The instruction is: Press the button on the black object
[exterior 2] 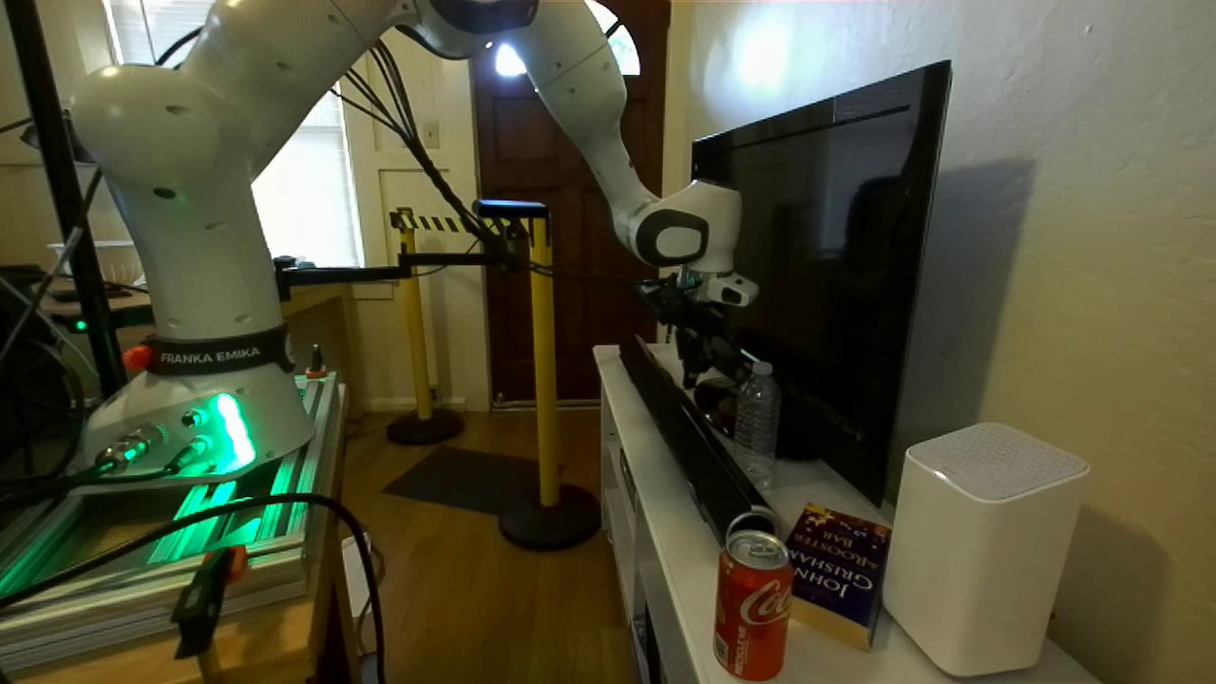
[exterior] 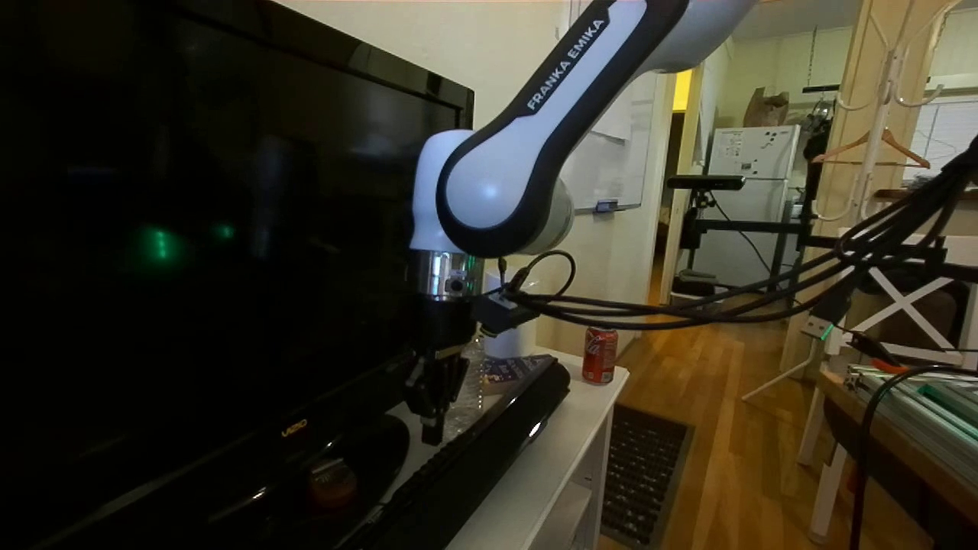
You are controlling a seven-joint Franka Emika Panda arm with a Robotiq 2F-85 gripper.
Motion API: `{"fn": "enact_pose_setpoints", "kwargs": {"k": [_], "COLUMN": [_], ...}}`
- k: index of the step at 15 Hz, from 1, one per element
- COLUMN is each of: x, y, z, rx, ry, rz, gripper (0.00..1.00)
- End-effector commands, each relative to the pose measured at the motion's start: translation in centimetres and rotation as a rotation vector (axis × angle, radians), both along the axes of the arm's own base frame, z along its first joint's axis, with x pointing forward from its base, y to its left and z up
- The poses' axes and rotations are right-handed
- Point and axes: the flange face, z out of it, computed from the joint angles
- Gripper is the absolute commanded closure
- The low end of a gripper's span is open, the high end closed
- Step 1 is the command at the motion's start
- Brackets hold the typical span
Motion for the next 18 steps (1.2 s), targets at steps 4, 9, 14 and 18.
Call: {"fn": "enact_pose_setpoints", "kwargs": {"k": [4, 9, 14, 18], "x": [1.4, 1.7, 1.7, 1.8], "y": [0.7, 1.8, 2.2, 2.4], "z": [-2.1, -2.9, -2.6, -1.3], "rx": [-0.022, 0.009, 0.004, -0.012], "ry": [-0.069, -0.057, -0.053, -0.063], "rz": [-0.014, -0.007, -0.013, -0.030], "gripper": [1.00, 1.00, 1.00, 1.00]}}
